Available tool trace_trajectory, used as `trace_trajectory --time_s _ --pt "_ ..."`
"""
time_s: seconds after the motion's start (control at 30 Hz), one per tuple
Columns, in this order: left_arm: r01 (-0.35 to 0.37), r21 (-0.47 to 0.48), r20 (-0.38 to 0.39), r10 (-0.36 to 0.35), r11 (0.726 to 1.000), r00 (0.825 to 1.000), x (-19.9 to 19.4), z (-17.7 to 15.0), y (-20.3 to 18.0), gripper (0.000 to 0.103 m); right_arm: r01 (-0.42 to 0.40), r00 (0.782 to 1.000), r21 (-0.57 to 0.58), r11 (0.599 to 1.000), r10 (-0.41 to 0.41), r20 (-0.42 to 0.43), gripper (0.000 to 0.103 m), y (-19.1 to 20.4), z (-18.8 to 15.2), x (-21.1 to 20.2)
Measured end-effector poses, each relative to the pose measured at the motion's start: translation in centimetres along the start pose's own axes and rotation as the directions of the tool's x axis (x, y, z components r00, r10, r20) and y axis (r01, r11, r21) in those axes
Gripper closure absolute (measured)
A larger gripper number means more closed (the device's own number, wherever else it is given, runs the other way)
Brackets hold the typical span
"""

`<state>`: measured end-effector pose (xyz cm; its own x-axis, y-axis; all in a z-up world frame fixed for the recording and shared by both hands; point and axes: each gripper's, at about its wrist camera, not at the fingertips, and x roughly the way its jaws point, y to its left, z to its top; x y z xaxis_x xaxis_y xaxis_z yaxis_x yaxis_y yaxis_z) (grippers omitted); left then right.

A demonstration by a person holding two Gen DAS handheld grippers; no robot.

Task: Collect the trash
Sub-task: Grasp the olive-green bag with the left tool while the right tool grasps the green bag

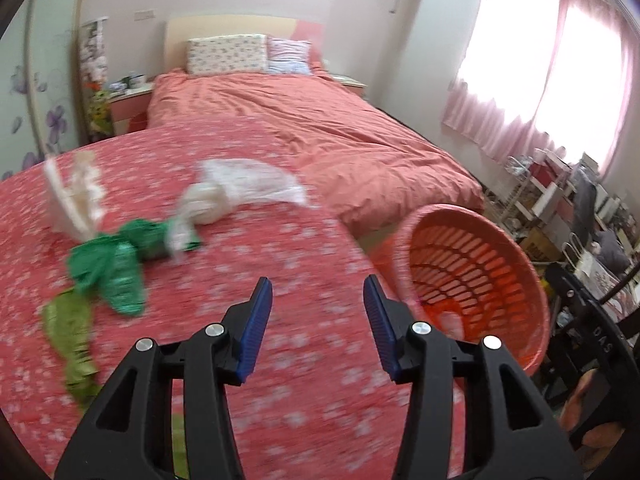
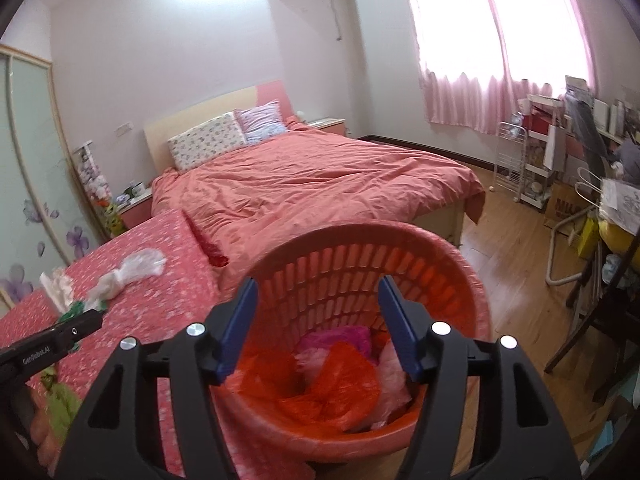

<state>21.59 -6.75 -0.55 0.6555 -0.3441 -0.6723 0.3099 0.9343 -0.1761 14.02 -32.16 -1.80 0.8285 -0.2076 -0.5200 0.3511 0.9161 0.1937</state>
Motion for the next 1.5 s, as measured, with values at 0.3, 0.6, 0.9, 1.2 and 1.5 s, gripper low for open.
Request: trace_trajectory --time_s 0.3,0.6,0.9,1.2,1.5 --pt "-0.203 -0.122 0.005 0.205 0.972 0.979 -4.5 -2.8 9.7 0.055 -0.096 0.995 -0.086 0.992 0.093 -0.038 0.042 5.9 -1.3 -0.7" --pt "-0.214 -0.186 -0.083 0.202 0.959 0.976 -3.9 -4.8 12.5 0.055 -0.163 0.985 -0.158 0.974 0.150 -0.088 0.042 10.8 -3.2 -1.3" --pt "-0.217 -0.213 -0.101 0.200 0.953 0.975 -3.1 -5.1 13.7 0.087 -0.212 0.974 -0.203 0.956 0.190 -0.119 0.042 14.6 -3.7 -1.3" --pt "-0.296 -0.303 -0.025 0.303 0.906 0.953 -8.4 -4.9 21.1 0.087 -0.337 0.937 -0.252 0.907 0.298 -0.180 0.042 22.1 -4.4 0.1" --pt "-0.371 -0.381 0.018 0.407 0.847 0.913 -11.7 -4.6 27.2 0.087 -0.429 0.886 -0.258 0.866 0.348 -0.305 0.048 31.8 -5.9 4.4"
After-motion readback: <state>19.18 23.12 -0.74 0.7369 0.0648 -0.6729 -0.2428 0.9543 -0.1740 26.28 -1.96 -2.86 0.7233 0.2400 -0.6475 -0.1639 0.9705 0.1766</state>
